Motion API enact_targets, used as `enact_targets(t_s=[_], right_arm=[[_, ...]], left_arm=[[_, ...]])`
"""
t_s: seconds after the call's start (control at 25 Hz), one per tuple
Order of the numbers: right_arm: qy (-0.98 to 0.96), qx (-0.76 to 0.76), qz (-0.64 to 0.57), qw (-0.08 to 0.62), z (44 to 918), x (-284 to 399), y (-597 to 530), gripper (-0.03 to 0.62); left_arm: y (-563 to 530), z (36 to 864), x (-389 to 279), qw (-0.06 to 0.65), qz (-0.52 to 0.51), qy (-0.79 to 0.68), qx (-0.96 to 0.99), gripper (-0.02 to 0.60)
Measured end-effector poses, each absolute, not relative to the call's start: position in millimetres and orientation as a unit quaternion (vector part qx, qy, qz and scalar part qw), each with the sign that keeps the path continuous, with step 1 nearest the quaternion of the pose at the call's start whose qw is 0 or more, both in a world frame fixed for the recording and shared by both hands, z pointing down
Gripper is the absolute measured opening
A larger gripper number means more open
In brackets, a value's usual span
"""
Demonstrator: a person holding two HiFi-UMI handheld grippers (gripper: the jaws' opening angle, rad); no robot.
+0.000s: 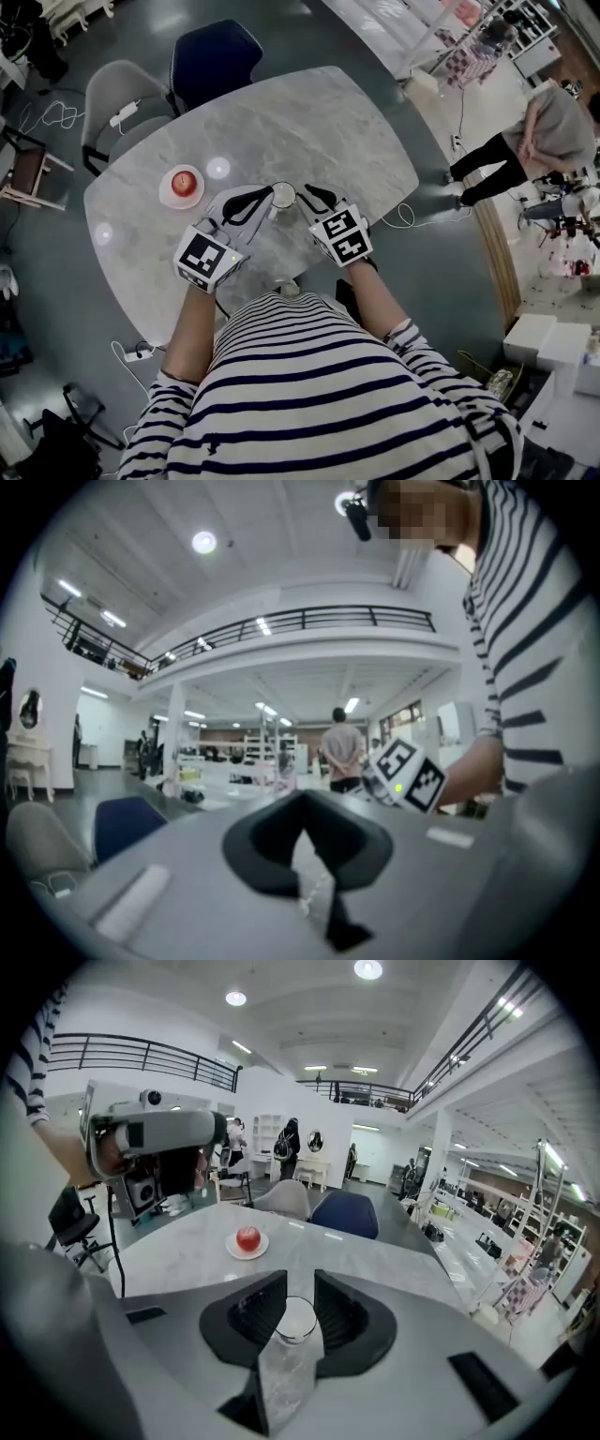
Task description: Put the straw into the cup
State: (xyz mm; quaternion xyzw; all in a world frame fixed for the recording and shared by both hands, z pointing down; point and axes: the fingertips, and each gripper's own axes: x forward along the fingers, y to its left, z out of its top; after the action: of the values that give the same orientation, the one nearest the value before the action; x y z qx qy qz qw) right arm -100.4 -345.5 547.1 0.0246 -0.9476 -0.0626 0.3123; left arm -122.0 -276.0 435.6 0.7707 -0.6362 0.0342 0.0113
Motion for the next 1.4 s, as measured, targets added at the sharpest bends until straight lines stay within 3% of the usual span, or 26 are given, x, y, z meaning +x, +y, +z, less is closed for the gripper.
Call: enact_targets(t_s=[0.68, 1.4], right_arm=[[-0.977, 0.043, -0.082, 0.19, 450.3, -93.4, -314.8, 0.037], [-0.988, 0.041, -0.07, 0.128, 423.3, -76.8, -302.0, 0.006]], left_arm=[[-272.8, 423.0, -120.8, -0.002, 0.022, -0.627, 0.778, 0.008], [-268.9, 415.4, -115.3, -0.011, 0.017, -0.615, 0.788, 0.008]])
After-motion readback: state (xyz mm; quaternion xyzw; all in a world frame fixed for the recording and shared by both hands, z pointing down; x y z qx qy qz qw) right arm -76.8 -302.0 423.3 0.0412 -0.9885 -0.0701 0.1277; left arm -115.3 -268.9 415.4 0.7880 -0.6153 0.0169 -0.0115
